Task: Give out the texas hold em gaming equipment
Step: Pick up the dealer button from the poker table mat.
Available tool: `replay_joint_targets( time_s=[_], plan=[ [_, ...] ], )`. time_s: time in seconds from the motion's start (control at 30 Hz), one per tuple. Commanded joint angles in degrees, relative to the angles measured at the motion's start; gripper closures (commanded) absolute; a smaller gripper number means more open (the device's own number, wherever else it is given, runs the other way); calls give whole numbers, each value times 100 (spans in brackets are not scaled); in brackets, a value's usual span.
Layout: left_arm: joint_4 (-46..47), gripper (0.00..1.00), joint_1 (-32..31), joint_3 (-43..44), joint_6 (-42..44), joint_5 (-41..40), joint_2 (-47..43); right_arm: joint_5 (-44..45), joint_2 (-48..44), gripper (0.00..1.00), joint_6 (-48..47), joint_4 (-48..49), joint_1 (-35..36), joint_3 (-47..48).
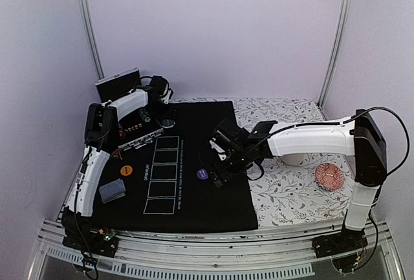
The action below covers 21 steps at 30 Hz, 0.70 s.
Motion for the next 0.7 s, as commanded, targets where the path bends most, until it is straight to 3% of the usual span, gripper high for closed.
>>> replay_joint_targets(
  time_s=[0.0,0.43,0.67],
  plan=[
    [-448,17,33,72,330,212,169,-24,-278,5,82,44,-29,-14],
    [-1708,20,-265,-97,1576,-287,331,-149,-334,5,114,104,-21,-115],
    [-1820,34,-320,-229,1594,126,240,-167,-416,5,145,136,-26,-231]
  ],
)
